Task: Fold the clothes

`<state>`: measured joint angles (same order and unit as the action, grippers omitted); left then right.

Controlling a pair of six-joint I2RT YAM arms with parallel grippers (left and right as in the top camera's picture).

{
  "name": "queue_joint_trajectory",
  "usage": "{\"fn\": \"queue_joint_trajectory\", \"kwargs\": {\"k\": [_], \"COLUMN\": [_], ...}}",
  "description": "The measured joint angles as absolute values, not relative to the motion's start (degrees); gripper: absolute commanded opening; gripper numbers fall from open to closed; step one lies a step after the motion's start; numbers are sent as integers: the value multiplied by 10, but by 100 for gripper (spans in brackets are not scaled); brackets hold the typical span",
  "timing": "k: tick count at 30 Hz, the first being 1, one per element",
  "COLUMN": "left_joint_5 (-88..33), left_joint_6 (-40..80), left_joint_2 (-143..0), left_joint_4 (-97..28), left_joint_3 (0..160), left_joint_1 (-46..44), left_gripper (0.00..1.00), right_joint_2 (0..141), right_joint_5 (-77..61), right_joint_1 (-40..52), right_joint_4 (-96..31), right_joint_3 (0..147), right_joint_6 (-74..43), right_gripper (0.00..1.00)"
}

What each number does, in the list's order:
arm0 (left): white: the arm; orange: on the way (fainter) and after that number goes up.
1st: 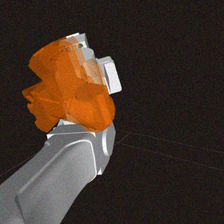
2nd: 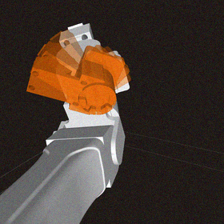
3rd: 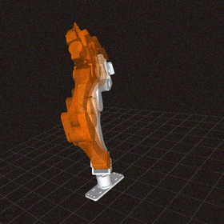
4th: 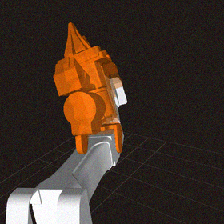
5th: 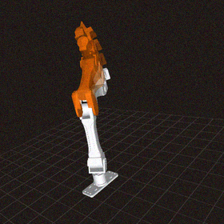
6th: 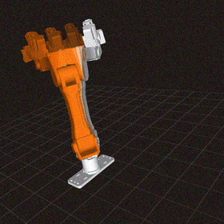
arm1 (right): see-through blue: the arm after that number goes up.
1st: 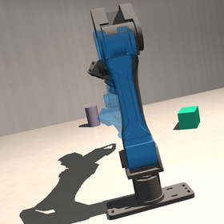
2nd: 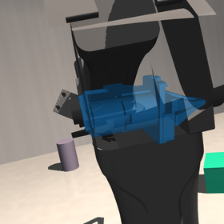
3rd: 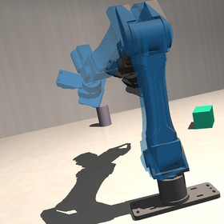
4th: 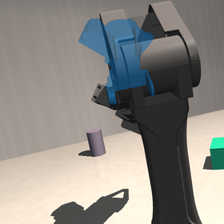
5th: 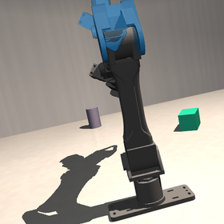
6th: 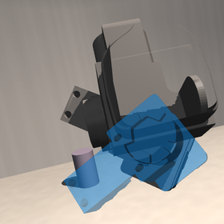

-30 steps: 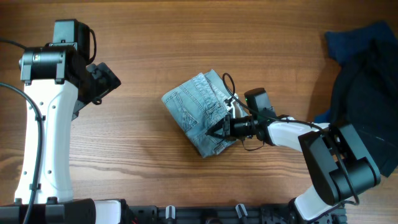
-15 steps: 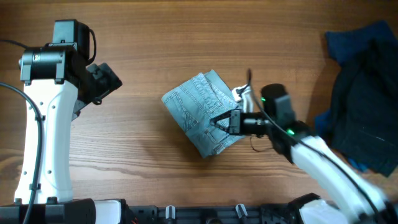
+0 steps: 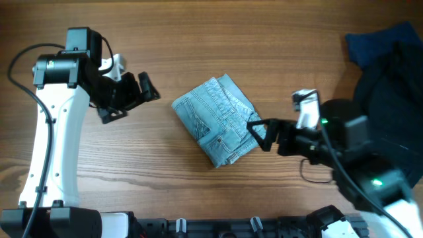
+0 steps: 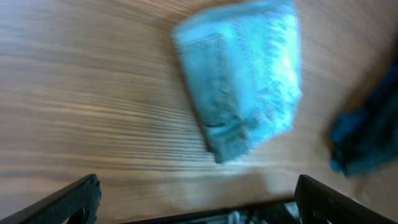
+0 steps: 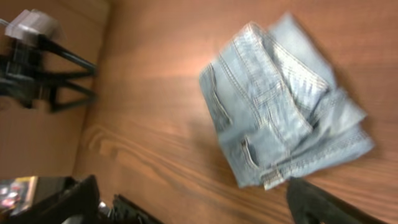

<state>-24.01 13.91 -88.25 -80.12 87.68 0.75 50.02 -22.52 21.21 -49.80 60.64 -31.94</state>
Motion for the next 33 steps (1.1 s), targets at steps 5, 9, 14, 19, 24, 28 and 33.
{"fn": "queue_joint_trajectory", "kwargs": {"k": [5,9,14,19,24,28,33], "left_joint_5": [-270,-271,-234,-178,-163,-185,-243], "left_joint_6": [109,112,187,279,344,391,445], "left_joint_2": [-869,-809,-661,-517,-440,-418,-430], "left_joint_4": [-797,-801,-806,-803,-772,-680,-511], "left_joint_3": [875,873,872,853,766,624,454], "left_joint_1": [-11,-53,-108,-146,-160,-160,-160], "left_gripper": [100,100,100,100,99,99,98], "right_joint_2": [508,509,516,521,531,535,538], "right_joint_5": [-153,-101,-58,-27,7,40,52], "right_joint_1": [212,212,212,212,212,212,212], "right_joint_4": [-615,-662,-694,-696,-681,-678,-692], "right_joint_3": [753,797,798,798,798,798,798], "right_joint_6": [-300,-297,-297,-303,-308,-309,-309], "right_gripper": [100,100,100,100,100,100,100]}}
